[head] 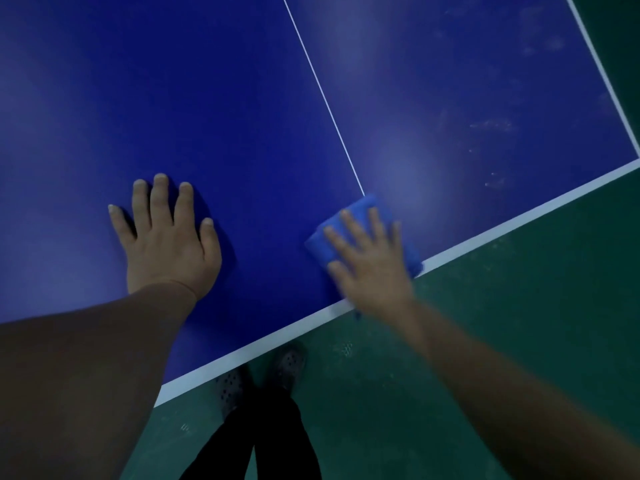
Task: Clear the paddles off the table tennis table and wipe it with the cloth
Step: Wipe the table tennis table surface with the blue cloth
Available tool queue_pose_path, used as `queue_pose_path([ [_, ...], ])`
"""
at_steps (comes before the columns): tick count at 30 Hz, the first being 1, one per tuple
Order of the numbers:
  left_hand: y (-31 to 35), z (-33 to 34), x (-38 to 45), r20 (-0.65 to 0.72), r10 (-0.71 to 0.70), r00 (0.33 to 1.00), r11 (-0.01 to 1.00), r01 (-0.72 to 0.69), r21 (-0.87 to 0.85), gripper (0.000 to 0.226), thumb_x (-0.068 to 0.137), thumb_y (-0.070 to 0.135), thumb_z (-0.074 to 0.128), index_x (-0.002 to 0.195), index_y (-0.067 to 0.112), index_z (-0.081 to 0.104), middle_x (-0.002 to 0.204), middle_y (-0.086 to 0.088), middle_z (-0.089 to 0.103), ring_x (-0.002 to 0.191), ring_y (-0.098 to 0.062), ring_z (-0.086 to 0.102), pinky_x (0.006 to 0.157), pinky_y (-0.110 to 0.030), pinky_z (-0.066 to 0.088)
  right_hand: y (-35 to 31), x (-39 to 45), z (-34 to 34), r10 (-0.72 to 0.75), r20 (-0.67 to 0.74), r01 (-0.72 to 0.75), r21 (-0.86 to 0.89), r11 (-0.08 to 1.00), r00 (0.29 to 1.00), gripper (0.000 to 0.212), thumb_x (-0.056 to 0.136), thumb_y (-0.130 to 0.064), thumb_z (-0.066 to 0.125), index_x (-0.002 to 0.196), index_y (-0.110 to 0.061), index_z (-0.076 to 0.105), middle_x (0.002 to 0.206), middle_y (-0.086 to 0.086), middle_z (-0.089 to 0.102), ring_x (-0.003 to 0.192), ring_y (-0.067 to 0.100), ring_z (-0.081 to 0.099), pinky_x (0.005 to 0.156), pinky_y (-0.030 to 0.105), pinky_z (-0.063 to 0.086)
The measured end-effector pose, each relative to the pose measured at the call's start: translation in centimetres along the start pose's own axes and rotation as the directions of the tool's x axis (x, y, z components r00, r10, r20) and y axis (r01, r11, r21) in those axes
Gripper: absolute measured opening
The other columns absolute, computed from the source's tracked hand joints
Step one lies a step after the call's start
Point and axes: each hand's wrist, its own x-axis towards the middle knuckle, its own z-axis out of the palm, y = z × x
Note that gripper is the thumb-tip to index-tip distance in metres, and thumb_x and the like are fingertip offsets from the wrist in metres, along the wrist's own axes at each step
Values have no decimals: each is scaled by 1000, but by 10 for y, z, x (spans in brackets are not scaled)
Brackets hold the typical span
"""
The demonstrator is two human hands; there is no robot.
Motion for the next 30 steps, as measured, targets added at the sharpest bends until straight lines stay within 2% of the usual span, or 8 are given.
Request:
queue_pose_path([
  [2, 0, 0, 0, -3, 2, 1000, 1000, -2, -1, 66, 97, 45, 23, 154, 12, 29, 164, -15, 17, 153, -33, 4, 120, -63, -1, 61, 16, -11, 361, 32, -361, 11, 932, 932, 62, 97, -54, 26, 157, -37, 26, 167, -1, 18, 153, 38, 9, 120, 65, 7],
  [4, -1, 1, 1, 1, -1, 1000, 1000, 1, 9, 65, 98, 45, 23, 154, 13, 28, 164, -15, 17, 153, -33, 4, 120, -63, 0, 103, 29, -21, 645, 79, -650, 100, 753, 760, 61, 99, -55, 19, 158, -41, 12, 169, -6, 5, 155, 32, -3, 121, 62, -1],
  [7, -2, 2, 1, 1, 0, 1000, 1000, 0, 22, 65, 98, 46, 22, 154, 14, 28, 164, -14, 17, 153, -33, 3, 121, -62, 0, 81, 42, -17, 761, 71, -761, 162, 629, 644, 63, 98, -57, 14, 159, -41, 9, 169, -5, 3, 154, 33, -3, 120, 63, -2],
  [10, -2, 2, 1, 1, -2, 1000, 1000, 2, 11, 65, 98, 45, 22, 153, 13, 29, 163, -15, 19, 153, -33, 4, 120, -61, -2, 17, 27, -8, 452, 30, -453, 61, 890, 892, 60, 101, -56, 16, 158, -37, 18, 168, -1, 14, 154, 37, 6, 121, 60, 2],
  [12, -2, 3, 1, -10, -3, 1000, 1000, 3, 13, 64, 98, 45, 23, 153, 12, 30, 163, -15, 20, 153, -33, 4, 120, -61, -2, 7, 13, -7, 220, 44, -221, 25, 975, 975, 57, 103, -57, 20, 156, -36, 25, 166, -1, 21, 154, 35, 9, 121, 59, 4],
  [22, 7, -2, 0, -13, -36, 999, 999, 36, 28, 64, 94, 41, 30, 149, 8, 37, 160, -17, 27, 151, -35, 15, 120, -59, 4, 98, 82, -27, 123, 86, -126, 29, 992, 989, 59, 102, -57, 23, 157, -36, 27, 166, -2, 21, 154, 34, 8, 121, 62, 7],
  [26, 30, -2, 23, -119, -85, 989, 996, 85, 0, 56, 93, 39, 32, 132, 3, 50, 150, -20, 37, 142, -41, 29, 118, -60, 12, 114, 136, -37, -84, 86, 86, -19, 996, 993, 58, 103, -56, 22, 157, -35, 27, 166, -1, 21, 154, 35, 9, 120, 64, 11],
  [30, 97, 2, 86, -171, -119, 978, 992, 111, -53, 57, 95, 37, 31, 135, 4, 52, 153, -18, 40, 145, -36, 30, 121, -58, 15, 106, 207, -40, -246, 46, 246, 5, 969, 968, 58, 103, -57, 23, 156, -36, 29, 166, -1, 22, 154, 35, 8, 120, 64, 10],
])
